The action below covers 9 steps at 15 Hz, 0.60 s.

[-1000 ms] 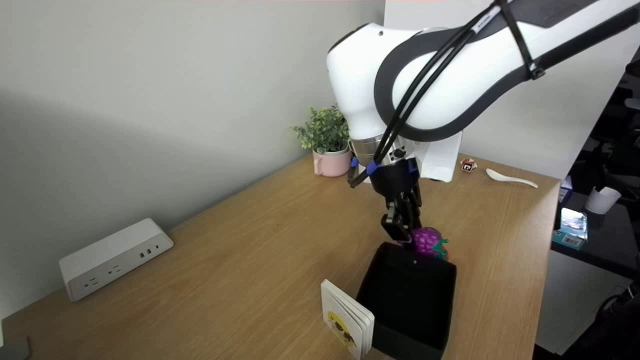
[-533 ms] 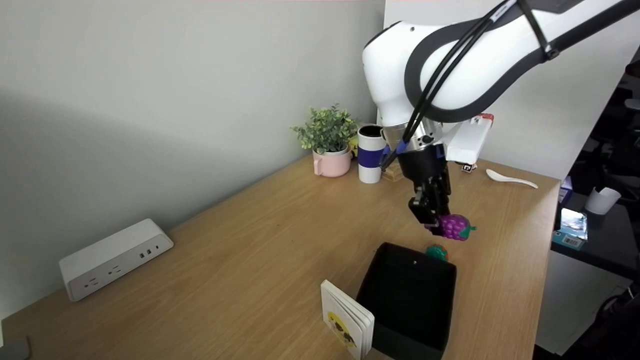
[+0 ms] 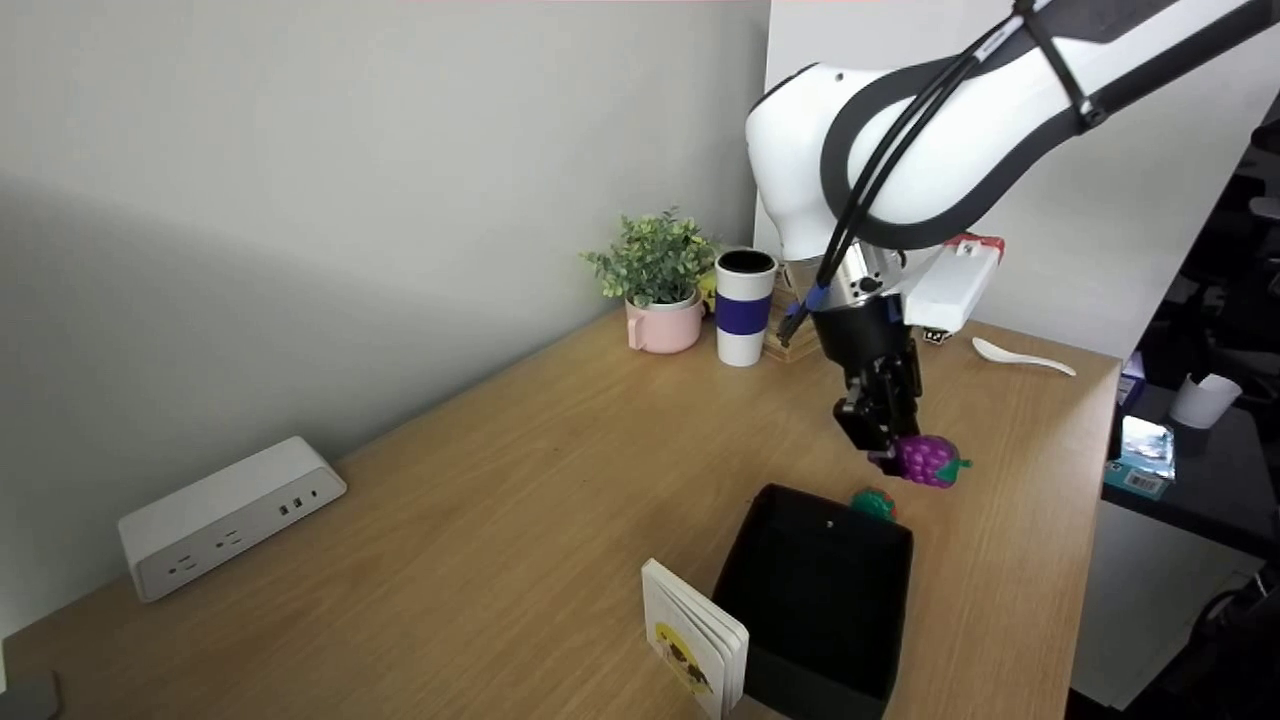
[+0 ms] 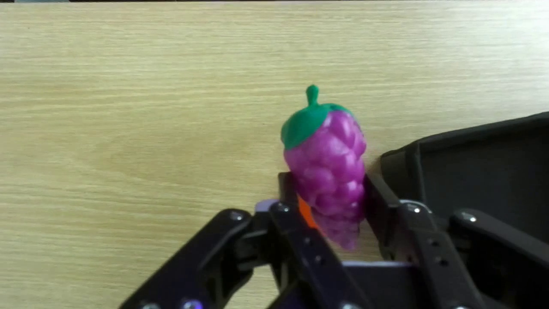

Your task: Remove the strawberry and grapes from the black box

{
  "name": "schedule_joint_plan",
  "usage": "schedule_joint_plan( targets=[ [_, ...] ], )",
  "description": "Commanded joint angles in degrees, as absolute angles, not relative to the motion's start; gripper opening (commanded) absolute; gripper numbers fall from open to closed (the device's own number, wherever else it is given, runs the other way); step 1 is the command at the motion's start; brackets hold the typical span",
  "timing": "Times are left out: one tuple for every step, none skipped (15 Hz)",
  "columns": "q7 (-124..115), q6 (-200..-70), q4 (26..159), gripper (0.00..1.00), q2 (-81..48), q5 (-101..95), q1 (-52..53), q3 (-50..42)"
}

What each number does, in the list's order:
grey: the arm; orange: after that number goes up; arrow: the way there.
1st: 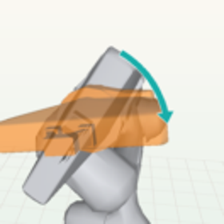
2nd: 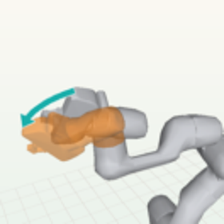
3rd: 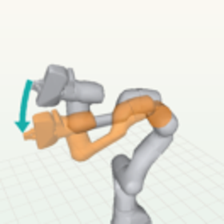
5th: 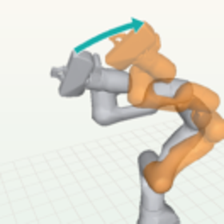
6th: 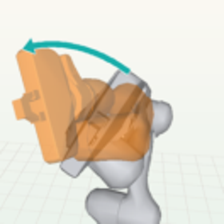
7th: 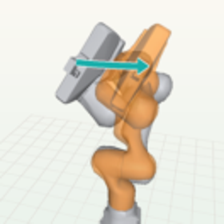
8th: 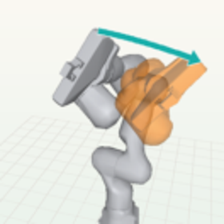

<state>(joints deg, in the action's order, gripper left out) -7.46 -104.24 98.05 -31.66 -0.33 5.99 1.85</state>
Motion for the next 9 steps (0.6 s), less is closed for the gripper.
schedule_joint_plan(
  targets=[
    [-6.45, -105.33, 99.76, 0.17, -32.13, 2.93, 2.8, 1.1],
    [-6.09, -105.22, 99.79, 0.17, -32.63, 3.8, 1.87, 0.83],
    [-5.84, -105.05, 99.79, 0.17, -33.16, 4.66, 0.97, 0.53],
    [-5.52, -104.96, 99.76, 0.17, -33.63, 5.43, 0.21, 0.34],
    [-5.15, -104.78, 99.43, 0.17, -34.34, 6.11, -0.51, 0.19],
    [-4.8, -104.78, 99.11, 0.17, -35.04, 6.7, -1.04, 0.2],
    [-4.21, -105.09, 98.65, 0.17, -35.82, 7.21, -1.43, 0.37],
    [-4.09, -105.31, 98.46, 0.17, -36.19, 7.58, -1.53, 0.52],
    [-3.77, -106.27, 98.4, 0.17, -36.42, 7.91, -1.36, 0.82]
  ],
)
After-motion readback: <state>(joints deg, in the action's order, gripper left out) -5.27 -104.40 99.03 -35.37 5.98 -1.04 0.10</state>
